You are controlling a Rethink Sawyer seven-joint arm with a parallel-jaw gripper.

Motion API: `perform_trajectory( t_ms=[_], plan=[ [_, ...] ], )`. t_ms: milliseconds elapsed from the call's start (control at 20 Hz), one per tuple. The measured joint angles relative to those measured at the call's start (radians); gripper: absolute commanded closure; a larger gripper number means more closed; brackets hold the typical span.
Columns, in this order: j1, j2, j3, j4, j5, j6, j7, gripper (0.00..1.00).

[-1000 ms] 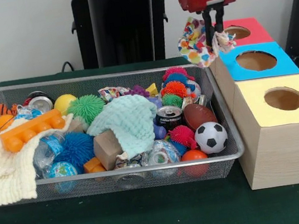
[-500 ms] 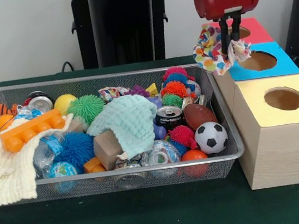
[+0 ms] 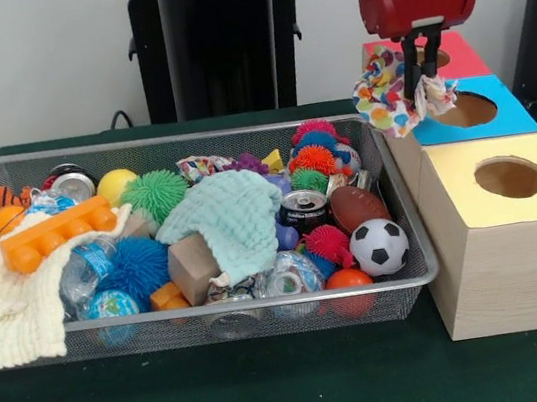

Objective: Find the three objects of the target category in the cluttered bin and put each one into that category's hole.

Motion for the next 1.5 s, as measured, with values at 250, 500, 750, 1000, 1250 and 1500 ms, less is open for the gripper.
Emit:
perform_trajectory(
  t_ms=[250, 500, 750, 1000, 1250, 1500],
  plan=[
    [0.039, 0.027, -0.033, -0.025, 0.033, 0.0, 0.0, 1.0],
    [0.072, 0.05, -0.065, -0.041, 0.063, 0.0, 0.0, 1.0],
    [0.105, 0.074, -0.094, -0.057, 0.085, 0.0, 0.0, 1.0],
    [0.129, 0.086, -0.116, -0.077, 0.113, 0.0, 0.0, 1.0],
    [0.139, 0.09, -0.131, -0.099, 0.133, 0.0, 0.0, 1.0],
    [0.152, 0.09, -0.153, -0.125, 0.151, 0.022, 0.0, 1.0]
  ],
)
